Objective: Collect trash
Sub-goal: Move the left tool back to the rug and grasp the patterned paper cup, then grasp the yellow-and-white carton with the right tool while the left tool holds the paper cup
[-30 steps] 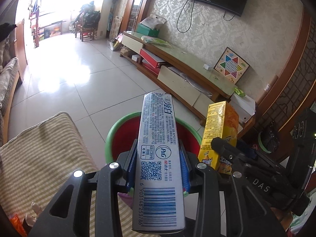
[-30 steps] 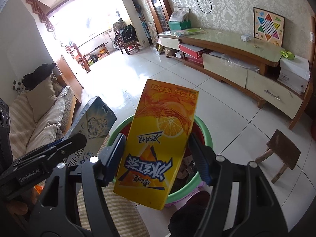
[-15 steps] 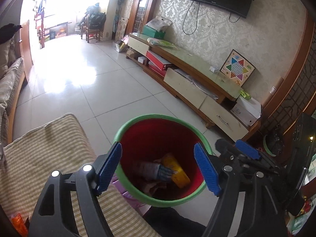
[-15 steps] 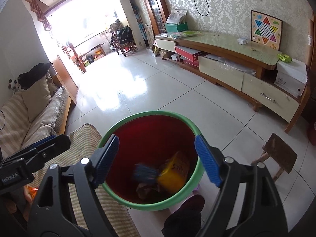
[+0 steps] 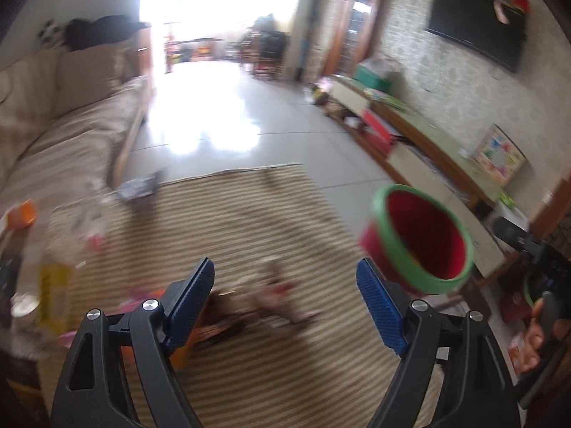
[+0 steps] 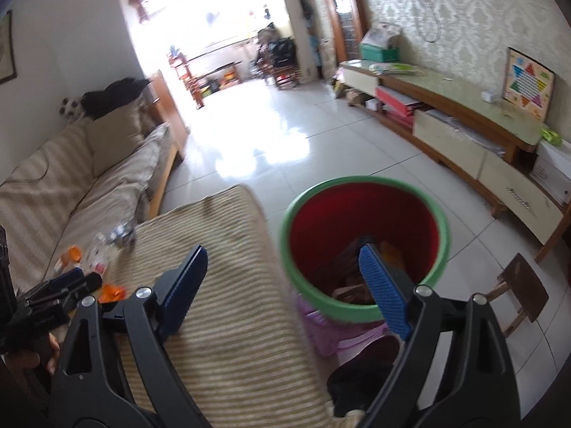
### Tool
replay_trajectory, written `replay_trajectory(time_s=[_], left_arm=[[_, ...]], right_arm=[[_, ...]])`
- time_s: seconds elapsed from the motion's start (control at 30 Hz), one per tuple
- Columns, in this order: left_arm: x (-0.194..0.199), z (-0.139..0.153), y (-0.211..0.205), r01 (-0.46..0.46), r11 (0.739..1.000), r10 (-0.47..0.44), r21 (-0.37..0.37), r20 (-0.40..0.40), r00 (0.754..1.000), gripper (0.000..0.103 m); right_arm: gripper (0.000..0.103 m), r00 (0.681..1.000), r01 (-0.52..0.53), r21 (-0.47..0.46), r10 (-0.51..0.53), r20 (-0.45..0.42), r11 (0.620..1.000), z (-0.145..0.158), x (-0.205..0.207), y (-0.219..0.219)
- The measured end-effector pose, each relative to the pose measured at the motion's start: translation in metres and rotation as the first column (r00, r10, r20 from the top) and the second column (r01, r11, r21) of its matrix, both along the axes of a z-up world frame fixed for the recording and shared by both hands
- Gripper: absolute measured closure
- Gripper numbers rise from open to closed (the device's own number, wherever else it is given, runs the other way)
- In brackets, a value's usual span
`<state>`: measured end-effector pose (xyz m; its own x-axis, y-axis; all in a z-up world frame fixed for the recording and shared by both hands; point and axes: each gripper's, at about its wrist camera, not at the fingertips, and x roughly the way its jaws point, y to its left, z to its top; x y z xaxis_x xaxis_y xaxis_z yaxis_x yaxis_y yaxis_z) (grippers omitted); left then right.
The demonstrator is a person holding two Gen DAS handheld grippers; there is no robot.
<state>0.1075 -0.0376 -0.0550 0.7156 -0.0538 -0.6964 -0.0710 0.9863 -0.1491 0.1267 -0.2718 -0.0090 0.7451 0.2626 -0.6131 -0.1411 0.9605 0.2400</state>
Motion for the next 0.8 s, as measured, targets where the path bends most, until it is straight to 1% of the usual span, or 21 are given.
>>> replay_trajectory(time_s=[0.07,0.1,0.17,0.23,0.27,0.3,0.37,0.4,0.43,0.5,0.53,0.6,0.67,0.7,0.77,0.8], left_arm=[[-0.021,0.000,0.045,-0.119,0.992,0.119,0.032,-0.005,0.993,0.025],[-0.033,0.000,0.068,-0.185,0.981,0.185,0.051,0.000,0.983,0.025],[-0.054,0.000,0.107,-0.298,0.951,0.299,0.086,-0.001,0.954,0.025],[-0.073,-0.005,0.147,-0.408,0.906,0.412,0.114,-0.004,0.911,0.025],[-0.079,-0.009,0.166,-0.450,0.885,0.454,0.118,-0.015,0.891,0.025],[-0.084,-0.013,0.183,-0.484,0.867,0.490,0.116,-0.032,0.871,0.025],[-0.089,-0.024,0.211,-0.531,0.839,0.540,0.115,-0.060,0.840,0.025],[-0.090,-0.030,0.223,-0.536,0.838,0.544,0.108,-0.072,0.836,0.025],[-0.091,-0.038,0.233,-0.529,0.843,0.536,0.097,-0.087,0.840,0.023],[-0.088,-0.053,0.246,-0.501,0.862,0.507,0.077,-0.147,0.849,0.022],[-0.089,-0.061,0.251,-0.489,0.870,0.493,0.066,-0.163,0.855,0.020],[-0.087,-0.074,0.260,-0.489,0.870,0.490,0.054,-0.181,0.852,0.019],[-0.081,-0.084,0.268,-0.484,0.875,0.478,0.021,-0.199,0.856,0.019],[-0.079,-0.089,0.270,-0.482,0.876,0.472,0.002,-0.204,0.857,0.021],[-0.076,-0.095,0.276,-0.480,0.876,0.461,-0.051,-0.210,0.863,0.028],[-0.076,-0.095,0.277,-0.492,0.870,0.474,-0.043,-0.203,0.857,0.031]], right_arm=[[0.017,0.999,-0.046,-0.008,0.046,-0.008,0.999,-0.001,-0.004,0.022],[0.017,0.997,-0.072,-0.013,0.072,-0.017,0.997,-0.002,-0.005,0.033],[0.017,0.992,-0.119,-0.004,0.119,-0.040,0.993,-0.005,-0.008,0.054],[0.017,0.982,-0.178,0.026,0.179,-0.058,0.984,-0.007,-0.012,0.078],[0.017,0.976,-0.205,0.036,0.207,-0.062,0.978,-0.007,-0.014,0.091],[0.017,0.971,-0.228,0.039,0.230,-0.062,0.973,-0.006,-0.016,0.102],[0.017,0.957,-0.282,0.037,0.284,-0.054,0.959,-0.003,-0.021,0.131],[0.017,0.951,-0.302,0.037,0.304,-0.051,0.952,-0.002,-0.024,0.143],[0.017,0.943,-0.327,0.040,0.329,-0.047,0.944,0.000,-0.028,0.156],[0.017,0.930,-0.362,0.044,0.364,-0.042,0.931,0.005,-0.033,0.176],[0.017,0.924,-0.379,0.044,0.381,-0.040,0.924,0.007,-0.036,0.186],[0.017,0.912,-0.407,0.038,0.408,-0.041,0.913,0.010,-0.038,0.204],[0.017,0.897,-0.439,0.031,0.440,-0.049,0.898,0.012,-0.038,0.224],[0.017,0.889,-0.455,0.030,0.456,-0.053,0.890,0.012,-0.039,0.234],[0.017,0.871,-0.487,0.028,0.488,-0.059,0.873,0.013,-0.040,0.253],[0.017,0.863,-0.500,0.025,0.500,-0.064,0.866,0.013,-0.039,0.262]])
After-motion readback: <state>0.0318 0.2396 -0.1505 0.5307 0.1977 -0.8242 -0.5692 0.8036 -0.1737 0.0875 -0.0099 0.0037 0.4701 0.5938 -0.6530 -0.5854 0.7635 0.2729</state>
